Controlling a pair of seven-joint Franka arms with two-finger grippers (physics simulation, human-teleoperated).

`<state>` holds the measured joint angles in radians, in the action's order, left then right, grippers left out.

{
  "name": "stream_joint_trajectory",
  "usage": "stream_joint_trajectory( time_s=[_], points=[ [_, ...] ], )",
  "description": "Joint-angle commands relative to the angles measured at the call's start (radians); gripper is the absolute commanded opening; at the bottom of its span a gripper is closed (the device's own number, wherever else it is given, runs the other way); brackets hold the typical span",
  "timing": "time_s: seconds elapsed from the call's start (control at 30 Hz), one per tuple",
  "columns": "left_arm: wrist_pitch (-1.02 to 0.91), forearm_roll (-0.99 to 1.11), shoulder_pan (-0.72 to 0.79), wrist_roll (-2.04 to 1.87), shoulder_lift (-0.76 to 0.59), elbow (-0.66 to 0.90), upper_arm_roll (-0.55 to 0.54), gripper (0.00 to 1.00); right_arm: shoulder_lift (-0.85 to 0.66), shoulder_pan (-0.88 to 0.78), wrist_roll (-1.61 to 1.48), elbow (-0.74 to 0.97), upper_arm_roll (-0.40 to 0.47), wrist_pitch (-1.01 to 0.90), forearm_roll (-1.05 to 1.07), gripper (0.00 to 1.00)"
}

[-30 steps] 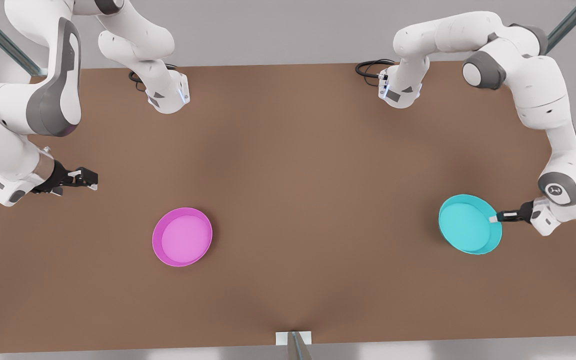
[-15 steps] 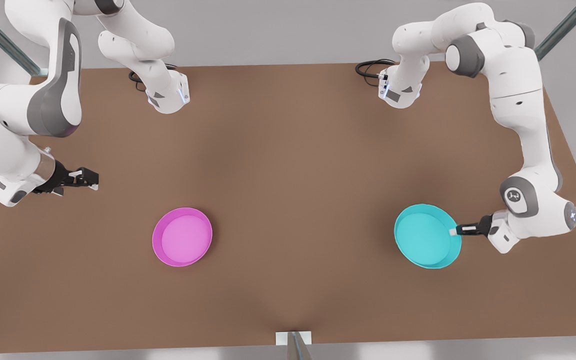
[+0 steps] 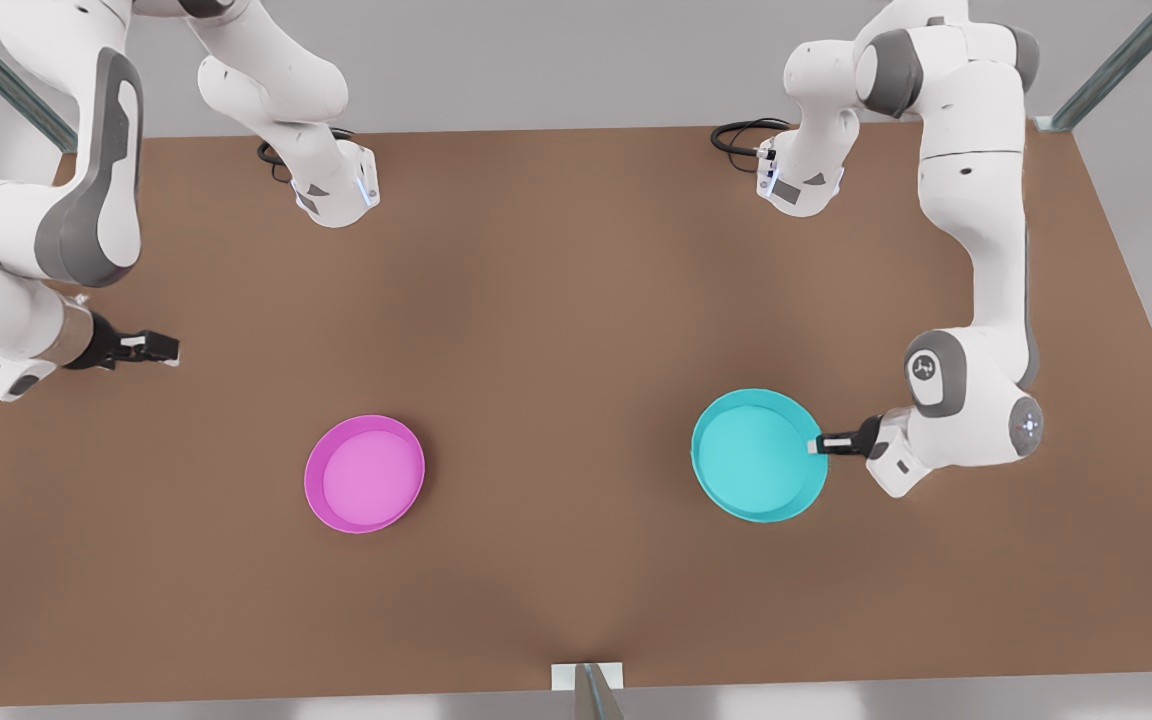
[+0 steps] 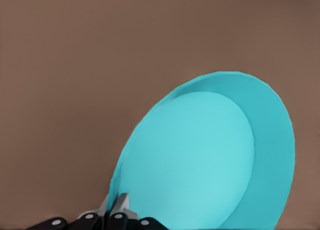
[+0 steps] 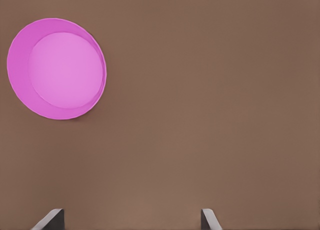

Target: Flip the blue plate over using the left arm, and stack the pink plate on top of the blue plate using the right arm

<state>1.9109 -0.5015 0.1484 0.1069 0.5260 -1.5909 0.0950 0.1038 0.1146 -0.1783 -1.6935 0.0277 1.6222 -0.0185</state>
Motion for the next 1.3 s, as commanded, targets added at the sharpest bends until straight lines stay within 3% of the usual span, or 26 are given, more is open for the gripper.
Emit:
stream_joint_trajectory(
  time_s=[0.0, 0.23, 0.57, 0.8, 0.97, 1.1, 1.17, 1.27],
  points=[
    [-0.001, -0.072, 0.010, -0.007, -0.004, -0.003, 0.000, 0.21, 0.007, -0.010, 0.000, -0.002, -0.002, 0.005, 0.000, 1.00],
    [0.002, -0.032, 0.174, -0.226, -0.050, -0.007, 0.003, 0.21, 0.056, 0.014, 0.003, -0.012, -0.058, 0.114, 0.005, 1.00],
    [0.065, 0.293, 0.408, -0.667, -0.058, 0.063, 0.003, 0.21, 0.077, 0.022, 0.000, 0.002, -0.058, 0.108, 0.006, 1.00],
    [0.068, 0.827, 0.579, -1.035, -0.049, 0.080, 0.003, 0.21, 0.086, 0.020, 0.003, -0.002, -0.072, 0.116, 0.008, 1.00],
    [-0.110, 1.164, 0.678, -1.153, -0.029, 0.081, 0.005, 0.21, 0.105, 0.020, 0.003, -0.002, -0.081, 0.116, 0.008, 1.00],
    [-0.296, 1.356, 0.749, -1.179, 0.049, 0.180, 0.003, 0.21, 0.135, 0.019, 0.003, -0.008, -0.084, 0.117, 0.015, 1.00],
    [-0.362, 1.451, 0.789, -1.181, 0.051, 0.180, 0.003, 0.21, 0.152, 0.013, 0.002, -0.040, -0.084, 0.203, 0.017, 1.00],
    [-0.424, 1.567, 0.838, -1.208, 0.084, 0.180, 0.006, 0.21, 0.305, 0.005, 0.003, 0.020, -0.083, 0.257, 0.135, 1.00]
  ],
)
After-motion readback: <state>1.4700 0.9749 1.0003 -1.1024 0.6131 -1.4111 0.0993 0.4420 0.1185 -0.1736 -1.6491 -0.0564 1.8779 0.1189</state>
